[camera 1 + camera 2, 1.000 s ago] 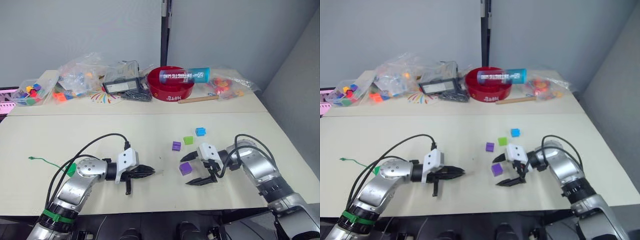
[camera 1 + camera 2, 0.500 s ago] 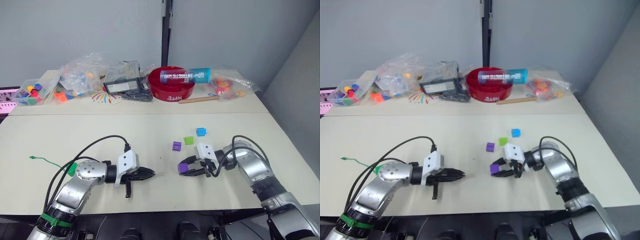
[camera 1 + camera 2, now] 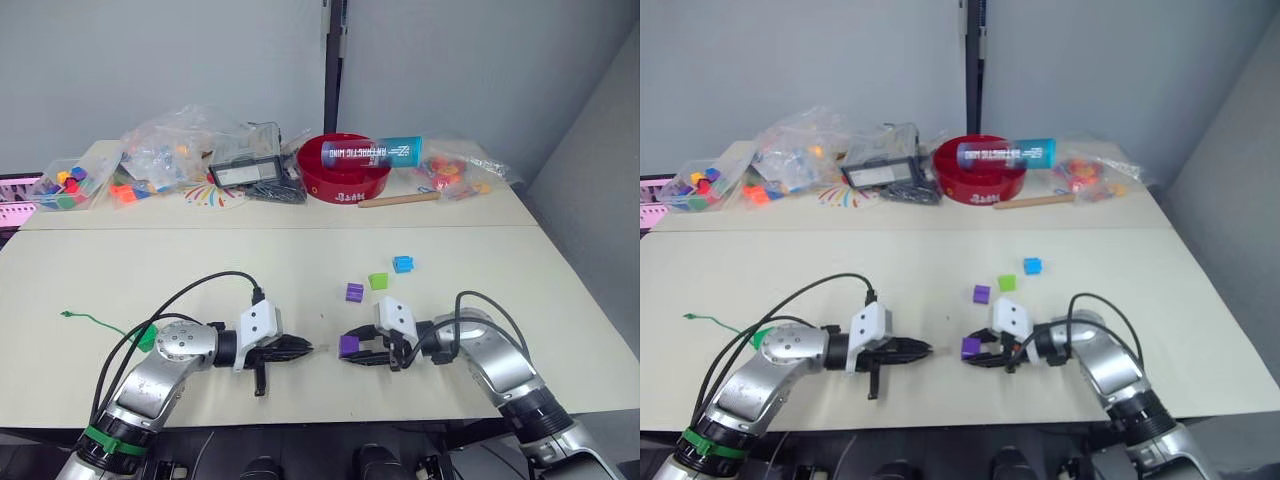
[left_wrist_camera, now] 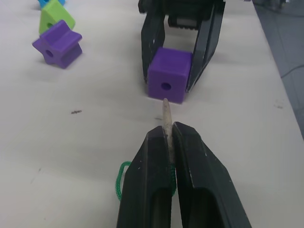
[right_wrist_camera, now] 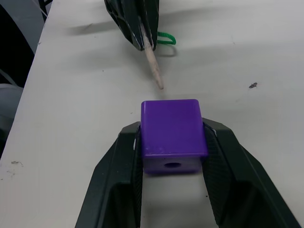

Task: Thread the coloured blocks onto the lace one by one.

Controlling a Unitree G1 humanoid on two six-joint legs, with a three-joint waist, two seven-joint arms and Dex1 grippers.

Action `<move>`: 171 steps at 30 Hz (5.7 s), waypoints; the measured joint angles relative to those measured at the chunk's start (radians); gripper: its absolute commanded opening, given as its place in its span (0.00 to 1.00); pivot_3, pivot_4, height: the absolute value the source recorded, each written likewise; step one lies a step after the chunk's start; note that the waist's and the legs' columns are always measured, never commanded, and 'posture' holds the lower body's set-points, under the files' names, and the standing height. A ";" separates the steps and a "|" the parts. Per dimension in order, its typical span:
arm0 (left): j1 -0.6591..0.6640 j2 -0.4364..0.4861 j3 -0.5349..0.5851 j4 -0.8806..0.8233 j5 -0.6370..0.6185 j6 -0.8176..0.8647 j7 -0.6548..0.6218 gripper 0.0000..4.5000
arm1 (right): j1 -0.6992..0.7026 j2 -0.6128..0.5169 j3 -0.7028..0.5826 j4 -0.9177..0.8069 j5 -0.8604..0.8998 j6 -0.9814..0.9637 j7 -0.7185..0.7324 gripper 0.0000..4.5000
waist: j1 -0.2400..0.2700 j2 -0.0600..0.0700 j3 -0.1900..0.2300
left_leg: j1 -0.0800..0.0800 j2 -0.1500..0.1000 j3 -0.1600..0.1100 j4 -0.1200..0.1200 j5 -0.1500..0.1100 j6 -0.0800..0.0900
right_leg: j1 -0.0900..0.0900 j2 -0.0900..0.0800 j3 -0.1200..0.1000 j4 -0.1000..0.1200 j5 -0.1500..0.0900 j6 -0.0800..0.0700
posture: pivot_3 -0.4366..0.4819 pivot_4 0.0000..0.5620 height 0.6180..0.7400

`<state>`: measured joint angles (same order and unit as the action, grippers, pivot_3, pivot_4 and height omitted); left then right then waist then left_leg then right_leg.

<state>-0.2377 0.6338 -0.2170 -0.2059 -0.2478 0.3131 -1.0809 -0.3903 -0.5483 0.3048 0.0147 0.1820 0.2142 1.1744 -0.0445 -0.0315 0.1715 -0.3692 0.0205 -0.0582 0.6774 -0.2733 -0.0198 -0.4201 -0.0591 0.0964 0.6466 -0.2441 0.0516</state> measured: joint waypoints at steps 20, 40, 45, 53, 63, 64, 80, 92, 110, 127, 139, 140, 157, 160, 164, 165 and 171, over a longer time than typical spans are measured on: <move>-0.087 -0.031 -0.057 -0.013 0.040 0.090 0.047 0.00 | -0.010 0.005 0.007 -0.012 -0.011 0.021 -0.014 0.26 | -0.002 0.000 0.000 | 0.001 0.000 0.000 0.001 0.000 0.000 | 0.001 0.000 0.000 0.000 0.000 0.000 | 0.48 0.27 1.00; -0.075 -0.018 -0.058 -0.074 0.045 0.155 0.045 0.00 | -0.010 0.025 0.015 -0.038 -0.022 0.061 -0.045 0.26 | -0.019 0.000 0.000 | 0.001 0.001 -0.001 0.001 0.000 0.000 | 0.000 0.001 0.000 0.001 0.000 0.000 | 0.48 0.27 1.00; -0.070 -0.032 -0.060 -0.078 0.046 0.166 0.058 0.00 | -0.004 0.024 0.017 -0.062 -0.025 0.083 -0.056 0.26 | -0.021 0.000 0.000 | 0.001 0.001 -0.001 0.001 0.000 0.000 | 0.000 0.001 0.000 0.001 0.000 0.000 | 0.48 0.27 1.00; -0.083 -0.071 -0.074 -0.043 0.047 0.162 0.042 0.00 | 0.001 0.025 0.017 -0.101 -0.034 0.137 -0.069 0.26 | -0.015 0.000 0.000 | 0.001 0.000 -0.001 0.001 0.000 0.000 | 0.001 0.001 0.000 0.001 0.000 0.000 | 0.48 0.27 1.00; -0.104 -0.081 -0.077 -0.003 0.053 0.141 0.009 0.00 | 0.005 0.028 0.007 -0.121 -0.041 0.165 -0.069 0.26 | -0.005 0.000 0.000 | 0.001 0.000 -0.001 0.002 0.000 0.000 | 0.002 0.001 0.000 0.000 0.000 0.000 | 0.48 0.27 1.00; -0.103 -0.081 -0.077 -0.002 0.053 0.139 0.008 0.00 | 0.008 0.030 0.004 -0.122 -0.040 0.166 -0.070 0.26 | -0.005 0.000 0.000 | 0.001 0.000 -0.001 0.002 0.000 0.000 | 0.002 0.001 0.000 0.000 0.000 0.000 | 0.48 0.27 1.00; -0.089 -0.041 -0.082 0.011 0.092 0.025 0.001 0.00 | 0.043 0.085 -0.036 -0.081 -0.021 0.125 -0.069 0.26 | -0.020 -0.001 -0.001 | 0.002 0.001 -0.001 0.001 0.000 0.000 | 0.002 0.001 0.000 0.001 0.000 0.000 | 0.48 0.27 1.00; -0.075 -0.023 -0.082 0.012 0.092 0.024 0.001 0.00 | 0.035 0.096 -0.034 -0.068 -0.019 0.120 -0.064 0.26 | -0.027 -0.001 -0.001 | 0.002 0.002 -0.001 0.000 0.000 0.000 | 0.002 0.003 0.000 0.001 0.000 0.000 | 0.48 0.27 1.00; -0.102 0.018 -0.134 0.011 0.130 0.082 -0.003 0.00 | 0.052 0.139 -0.043 -0.063 0.000 0.126 -0.071 0.26 | -0.032 -0.001 -0.001 | 0.002 0.004 0.000 0.000 0.000 0.000 | 0.000 0.005 0.001 0.001 0.000 -0.001 | 0.48 0.27 1.00; -0.129 -0.033 -0.137 0.025 0.147 0.108 -0.021 0.00 | 0.045 0.114 -0.029 -0.058 -0.016 0.099 -0.064 0.26 | -0.016 0.000 -0.002 | 0.002 0.003 0.000 0.001 0.000 0.000 | 0.003 0.004 0.000 0.001 0.000 -0.001 | 0.48 0.27 1.00; -0.152 -0.043 -0.140 0.020 0.153 0.161 -0.041 0.00 | 0.036 0.100 -0.008 -0.058 -0.030 0.075 -0.062 0.26 | -0.006 0.000 -0.002 | 0.003 0.003 0.000 0.001 0.000 0.000 | 0.004 0.004 0.000 0.000 0.000 -0.001 | 0.48 0.27 1.00; -0.155 -0.045 -0.140 0.014 0.150 0.181 -0.042 0.00 | 0.036 0.100 -0.008 -0.058 -0.031 0.075 -0.062 0.26 | -0.006 0.000 -0.002 | 0.003 0.003 0.000 0.001 0.000 0.000 | 0.003 0.004 0.000 0.000 0.000 -0.001 | 0.48 0.27 1.00; -0.158 -0.075 -0.136 0.001 0.151 0.231 -0.031 0.00 | 0.037 0.092 -0.016 -0.058 -0.033 0.074 -0.053 0.26 | 0.000 0.000 -0.002 | 0.002 0.002 0.000 0.002 0.000 0.000 | 0.004 0.003 0.000 0.000 0.000 -0.001 | 0.48 0.27 1.00; -0.158 -0.095 -0.127 0.002 0.151 0.250 -0.027 0.00 | 0.042 0.090 -0.023 -0.059 -0.032 0.074 -0.052 0.26 | 0.002 0.000 -0.002 | 0.002 0.001 0.000 0.002 0.000 0.000 | 0.004 0.002 0.000 0.000 0.000 0.000 | 0.48 0.27 1.00; -0.158 -0.114 -0.115 0.002 0.148 0.287 -0.028 0.00 | 0.044 0.088 -0.027 -0.059 -0.033 0.073 -0.052 0.26 | 0.004 0.000 -0.002 | 0.002 0.000 -0.001 0.003 0.000 -0.001 | 0.004 0.001 0.000 0.000 0.000 0.000 | 0.48 0.27 1.00; -0.158 -0.115 -0.113 0.001 0.144 0.296 -0.028 0.00 | 0.044 0.088 -0.027 -0.059 -0.033 0.073 -0.052 0.26 | 0.004 0.000 -0.002 | 0.002 0.000 -0.001 0.003 0.000 -0.001 | 0.004 0.001 0.000 0.000 0.000 0.000 | 0.48 0.27 1.00; -0.160 -0.115 -0.096 -0.024 0.122 0.354 -0.029 0.00 | 0.044 0.088 -0.027 -0.058 -0.035 0.069 -0.052 0.26 | 0.004 0.000 -0.002 | 0.002 0.000 -0.001 0.003 0.000 -0.001 | 0.003 0.001 0.000 0.000 0.000 0.000 | 0.48 0.27 1.00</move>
<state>-0.3977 0.5191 -0.3128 -0.2301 -0.1263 0.6666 -1.1098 -0.3465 -0.4600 0.2777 -0.0435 0.1474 0.2830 1.1225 -0.0408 -0.0318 0.1694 -0.3677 0.0208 -0.0588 0.6800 -0.2728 -0.0204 -0.4169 -0.0576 0.0968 0.6467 -0.2438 0.0515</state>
